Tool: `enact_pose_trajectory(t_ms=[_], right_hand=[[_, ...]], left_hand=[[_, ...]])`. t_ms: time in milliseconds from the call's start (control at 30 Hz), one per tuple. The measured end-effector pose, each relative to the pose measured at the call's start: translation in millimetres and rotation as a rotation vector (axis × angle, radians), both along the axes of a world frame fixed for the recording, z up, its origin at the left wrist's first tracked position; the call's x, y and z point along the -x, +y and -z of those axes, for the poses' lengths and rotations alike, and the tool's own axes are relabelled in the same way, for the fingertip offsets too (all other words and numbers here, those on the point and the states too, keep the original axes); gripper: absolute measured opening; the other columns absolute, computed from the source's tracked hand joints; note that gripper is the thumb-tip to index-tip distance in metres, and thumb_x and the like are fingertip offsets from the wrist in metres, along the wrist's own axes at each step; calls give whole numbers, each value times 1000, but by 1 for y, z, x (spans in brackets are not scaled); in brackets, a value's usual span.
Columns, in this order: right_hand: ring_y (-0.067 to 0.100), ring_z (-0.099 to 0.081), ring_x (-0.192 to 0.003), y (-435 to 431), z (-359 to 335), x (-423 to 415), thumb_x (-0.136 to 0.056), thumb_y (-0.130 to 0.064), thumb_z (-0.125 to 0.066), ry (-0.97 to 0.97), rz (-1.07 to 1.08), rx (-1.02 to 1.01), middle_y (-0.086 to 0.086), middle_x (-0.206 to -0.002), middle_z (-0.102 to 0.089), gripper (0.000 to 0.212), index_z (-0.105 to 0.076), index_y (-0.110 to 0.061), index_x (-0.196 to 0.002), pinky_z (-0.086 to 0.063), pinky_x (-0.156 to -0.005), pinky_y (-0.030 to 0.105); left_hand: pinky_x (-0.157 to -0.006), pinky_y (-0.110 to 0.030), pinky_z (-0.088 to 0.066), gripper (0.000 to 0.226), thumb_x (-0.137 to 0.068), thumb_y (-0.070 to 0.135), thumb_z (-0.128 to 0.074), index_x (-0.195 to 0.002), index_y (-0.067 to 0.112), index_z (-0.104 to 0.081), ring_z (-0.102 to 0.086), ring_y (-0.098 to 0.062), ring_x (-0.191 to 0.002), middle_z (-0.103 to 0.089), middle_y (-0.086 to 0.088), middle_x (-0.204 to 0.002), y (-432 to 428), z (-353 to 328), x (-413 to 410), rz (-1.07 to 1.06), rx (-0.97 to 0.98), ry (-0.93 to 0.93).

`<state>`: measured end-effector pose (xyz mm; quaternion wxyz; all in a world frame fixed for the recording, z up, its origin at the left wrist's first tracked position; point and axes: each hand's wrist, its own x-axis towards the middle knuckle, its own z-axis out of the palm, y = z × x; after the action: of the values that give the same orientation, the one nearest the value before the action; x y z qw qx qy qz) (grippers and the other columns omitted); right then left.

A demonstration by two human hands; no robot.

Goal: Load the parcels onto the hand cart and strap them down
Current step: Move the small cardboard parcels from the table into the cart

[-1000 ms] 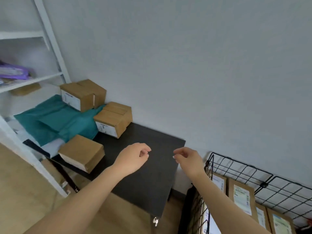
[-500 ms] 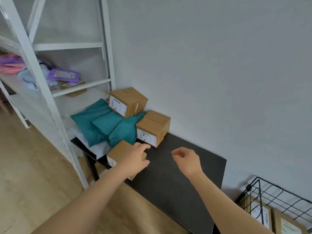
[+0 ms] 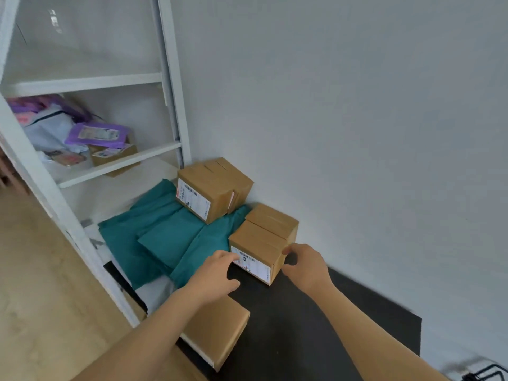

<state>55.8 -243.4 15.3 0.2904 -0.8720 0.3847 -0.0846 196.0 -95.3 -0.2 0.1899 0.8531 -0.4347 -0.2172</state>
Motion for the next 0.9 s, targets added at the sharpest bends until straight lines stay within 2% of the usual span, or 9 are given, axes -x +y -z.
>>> enact_pose_trajectory(t_ms=[167, 267, 400, 567, 700, 767, 900], right_hand=[[18, -48, -118, -36, 25, -39, -84, -16, -55, 119, -80, 60, -1, -133, -51, 47, -51, -21, -131, -44, -92, 26], [20, -44, -121, -44, 39, -54, -87, -27, -57, 184, -141, 82, 0, -133, -48, 52, -43, -21, -136, -43, -95, 30], [21, -41, -120, -45, 52, -63, -81, -42, -60, 200, -128, 151, -2, -134, -42, 57, -43, -23, -132, -43, -96, 30], [22, -37, -123, -39, 56, -66, -73, -51, -64, 220, -102, 190, -2, -137, -33, 59, -46, -24, -123, -42, -100, 31], [20, -44, -113, -32, 59, -68, -70, -48, -69, 252, -105, 214, -2, -133, -33, 59, -42, -22, -116, -46, -91, 29], [21, -42, -115, -24, 62, -68, -71, -44, -70, 266, -89, 223, -2, -133, -34, 61, -39, -22, -119, -47, -91, 30], [19, -37, -117, -14, 62, -64, -67, -41, -70, 186, 27, 77, -3, -128, -36, 65, -38, -24, -122, -46, -90, 29]], left_hand=[[-111, -31, -27, 67, -90, 24, -59, -147, 21, -25, -27, -17, -137, -25, 0, -151, -35, 16, -35, -66, 8, 59], [-114, -32, -23, 76, -90, 24, -59, -150, 18, -14, -23, -18, -140, -19, -4, -154, -48, 26, -47, -109, 1, 118], [-115, -31, -18, 83, -91, 25, -59, -151, 14, -4, -19, -19, -143, -14, -5, -157, -56, 34, -56, -142, -18, 228], [-113, -26, -20, 86, -89, 22, -61, -151, 13, -2, -22, -17, -142, -16, -5, -156, -60, 33, -64, -117, -34, 285], [-104, -21, -26, 82, -89, 19, -61, -150, 15, -6, -30, -17, -136, -25, -6, -152, -59, 29, -66, -80, -33, 312], [-104, -22, -26, 82, -89, 20, -61, -150, 16, -6, -31, -18, -136, -25, -6, -152, -56, 29, -68, -67, -33, 312], [-104, -23, -28, 76, -89, 19, -60, -149, 16, -13, -35, -17, -132, -31, -6, -148, -52, 29, -68, -76, 8, 324]])
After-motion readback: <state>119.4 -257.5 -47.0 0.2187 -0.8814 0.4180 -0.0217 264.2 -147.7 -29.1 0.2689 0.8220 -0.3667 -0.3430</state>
